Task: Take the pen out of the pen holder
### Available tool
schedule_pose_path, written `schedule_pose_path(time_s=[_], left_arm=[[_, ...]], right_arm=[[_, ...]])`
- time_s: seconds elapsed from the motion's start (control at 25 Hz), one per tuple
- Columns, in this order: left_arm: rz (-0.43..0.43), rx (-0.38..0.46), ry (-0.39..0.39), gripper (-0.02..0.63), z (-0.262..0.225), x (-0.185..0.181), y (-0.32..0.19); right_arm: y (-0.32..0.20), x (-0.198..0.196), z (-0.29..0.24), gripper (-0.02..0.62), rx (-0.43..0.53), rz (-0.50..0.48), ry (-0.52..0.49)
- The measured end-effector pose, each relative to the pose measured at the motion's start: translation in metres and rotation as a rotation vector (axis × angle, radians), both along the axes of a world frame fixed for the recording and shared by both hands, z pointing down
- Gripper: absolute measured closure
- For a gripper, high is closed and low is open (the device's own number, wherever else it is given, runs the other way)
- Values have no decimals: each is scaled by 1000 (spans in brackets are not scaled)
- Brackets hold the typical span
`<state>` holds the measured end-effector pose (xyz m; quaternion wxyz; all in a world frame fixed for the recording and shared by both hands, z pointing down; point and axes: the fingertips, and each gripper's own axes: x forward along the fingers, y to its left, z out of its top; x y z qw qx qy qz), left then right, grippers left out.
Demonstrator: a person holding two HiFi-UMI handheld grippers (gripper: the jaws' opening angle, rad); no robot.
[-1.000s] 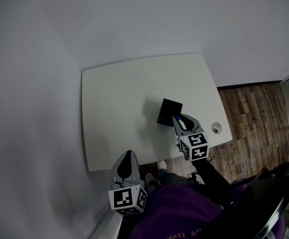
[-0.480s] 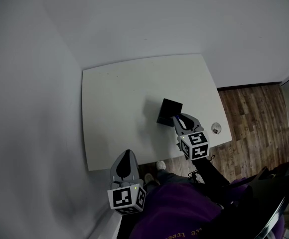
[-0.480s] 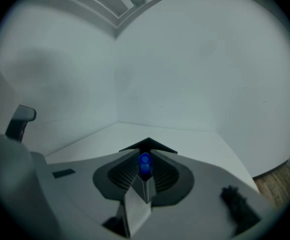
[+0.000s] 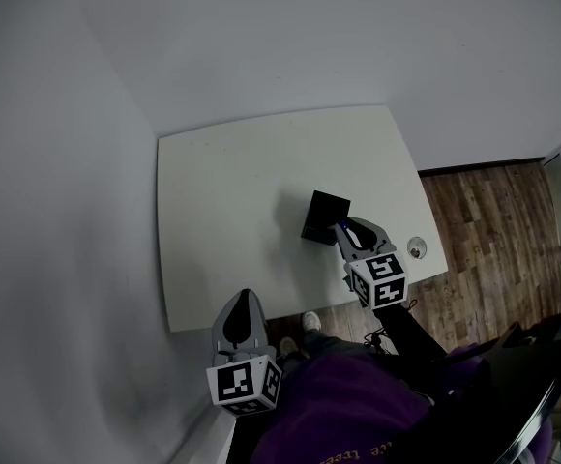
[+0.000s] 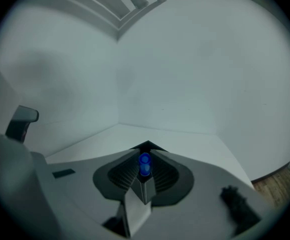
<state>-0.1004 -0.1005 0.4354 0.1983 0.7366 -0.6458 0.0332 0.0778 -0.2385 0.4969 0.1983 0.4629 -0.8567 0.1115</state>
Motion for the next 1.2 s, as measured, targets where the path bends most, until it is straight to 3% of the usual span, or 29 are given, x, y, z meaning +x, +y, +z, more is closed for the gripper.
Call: schedule_pose_path(time_s=[1.2], left_arm=[[-2,24,5,600,-4,0,2]], right_arm=[[-7,6,-40,522,77,19,-60]])
